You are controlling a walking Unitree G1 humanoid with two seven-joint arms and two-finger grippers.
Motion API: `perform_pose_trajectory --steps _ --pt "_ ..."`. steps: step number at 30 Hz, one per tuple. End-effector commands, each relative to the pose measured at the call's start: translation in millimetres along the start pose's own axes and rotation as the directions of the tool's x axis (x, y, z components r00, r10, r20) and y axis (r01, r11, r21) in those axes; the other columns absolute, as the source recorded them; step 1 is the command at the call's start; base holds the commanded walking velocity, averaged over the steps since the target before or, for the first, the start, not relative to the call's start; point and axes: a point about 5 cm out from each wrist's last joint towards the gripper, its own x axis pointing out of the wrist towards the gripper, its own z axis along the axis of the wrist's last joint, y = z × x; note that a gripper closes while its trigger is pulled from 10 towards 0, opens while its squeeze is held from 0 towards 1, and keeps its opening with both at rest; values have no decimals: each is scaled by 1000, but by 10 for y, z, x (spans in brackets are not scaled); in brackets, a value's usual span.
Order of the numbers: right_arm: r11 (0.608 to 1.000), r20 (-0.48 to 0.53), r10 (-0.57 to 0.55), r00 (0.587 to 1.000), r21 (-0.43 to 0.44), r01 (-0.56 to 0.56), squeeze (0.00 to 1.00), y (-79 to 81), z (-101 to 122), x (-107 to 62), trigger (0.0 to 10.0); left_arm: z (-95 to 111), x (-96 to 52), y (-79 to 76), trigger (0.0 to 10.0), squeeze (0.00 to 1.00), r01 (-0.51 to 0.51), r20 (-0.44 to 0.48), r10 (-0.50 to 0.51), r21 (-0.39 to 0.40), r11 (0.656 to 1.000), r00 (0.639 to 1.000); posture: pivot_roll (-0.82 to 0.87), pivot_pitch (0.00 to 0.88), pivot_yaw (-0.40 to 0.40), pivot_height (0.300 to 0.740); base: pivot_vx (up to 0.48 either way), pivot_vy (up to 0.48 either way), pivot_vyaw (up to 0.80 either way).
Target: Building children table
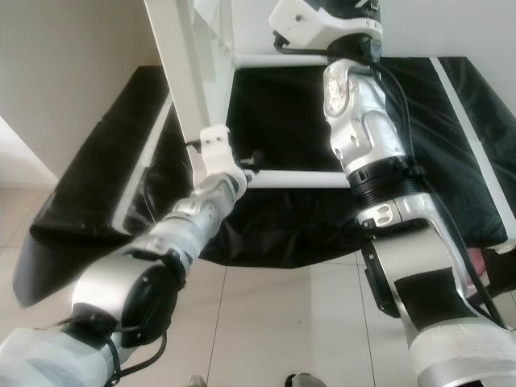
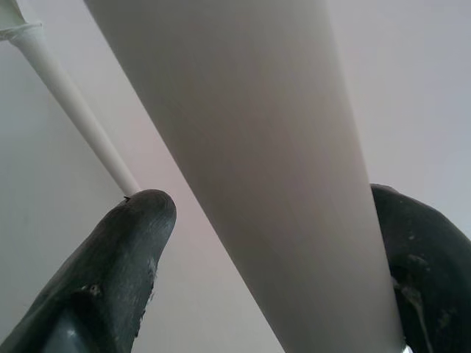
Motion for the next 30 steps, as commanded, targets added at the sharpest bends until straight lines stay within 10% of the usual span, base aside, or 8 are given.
perform_pose_trajectory --steps 1,10,11,13,24,28,30 --pt "999 -7 46 999 8 -46 0 45 8 6 10000 -38 -8 62 10000 0 -158 -10 158 -22 987 987 -73 147 70 740 0 0 0" --pt "998 3 66 998 25 -66 0 15 41 30 10000 -113 -28 -72 10000 0 -148 6 151 -150 977 989 -101 182 63 740 0 0 0" --pt "997 7 74 997 25 -74 0 11 51 34 3647 -123 -32 -80 10000 0 -152 10 156 -164 975 988 -101 182 63 740 0 0 0" --pt "996 16 79 997 27 -80 0 -86 73 54 0 -119 -35 7 10000 0 -238 7 240 -119 964 971 -135 198 62 740 0 0 0" --pt "999 31 44 999 -28 -43 0 -494 15 84 0 451 -60 563 10000 0 -556 189 542 25 831 819 -131 198 77 740 0 0 0" --pt "999 41 -11 999 -37 13 0 -664 21 106 0 896 -118 665 10000 0 -661 356 612 21 750 706 -124 193 74 740 0 0 0" --pt "995 30 -95 995 -14 95 0 -885 7 125 0 1414 -214 621 10000 0 -730 498 649 -45 682 576 -122 179 68 740 0 0 0"
